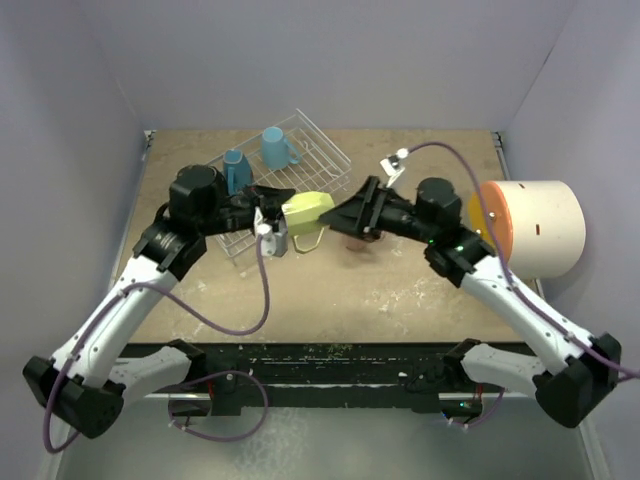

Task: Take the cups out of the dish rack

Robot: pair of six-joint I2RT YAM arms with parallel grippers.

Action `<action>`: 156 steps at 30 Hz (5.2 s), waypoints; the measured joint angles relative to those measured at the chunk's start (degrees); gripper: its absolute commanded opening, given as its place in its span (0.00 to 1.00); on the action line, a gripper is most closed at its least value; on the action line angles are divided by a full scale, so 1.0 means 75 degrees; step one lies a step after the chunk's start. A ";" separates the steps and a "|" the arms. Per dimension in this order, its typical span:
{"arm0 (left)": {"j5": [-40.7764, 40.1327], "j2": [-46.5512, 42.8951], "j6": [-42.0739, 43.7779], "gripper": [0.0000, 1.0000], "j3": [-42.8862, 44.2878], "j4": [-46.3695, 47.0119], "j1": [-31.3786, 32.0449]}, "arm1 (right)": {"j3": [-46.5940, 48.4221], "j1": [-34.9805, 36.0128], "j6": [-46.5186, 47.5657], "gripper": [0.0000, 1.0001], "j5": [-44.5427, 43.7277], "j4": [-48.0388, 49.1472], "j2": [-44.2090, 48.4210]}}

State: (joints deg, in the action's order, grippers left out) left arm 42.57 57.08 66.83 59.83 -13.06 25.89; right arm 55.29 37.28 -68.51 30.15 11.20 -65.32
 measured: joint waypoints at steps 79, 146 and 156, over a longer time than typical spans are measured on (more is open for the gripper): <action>-0.2317 0.3316 -0.3806 0.99 0.3459 -0.6248 -0.6263 | 1.1946 0.1064 0.5115 0.90 -0.4913 -0.5426 -0.9547; -0.2704 0.4561 -0.6094 0.67 0.1880 -0.3891 -0.4733 | 0.8679 -0.0708 0.8740 0.44 -0.3861 -0.3098 -0.9795; -0.2524 0.3928 -0.5936 0.80 0.2565 -0.4791 -0.4736 | 0.9288 -0.0603 0.8891 0.43 -0.3899 -0.3031 -0.9684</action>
State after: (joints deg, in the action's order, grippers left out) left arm 23.64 86.54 22.31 79.07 -48.99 -9.63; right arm 124.95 32.75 -1.83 0.91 -11.53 -137.95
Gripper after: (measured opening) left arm 0.795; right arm 0.448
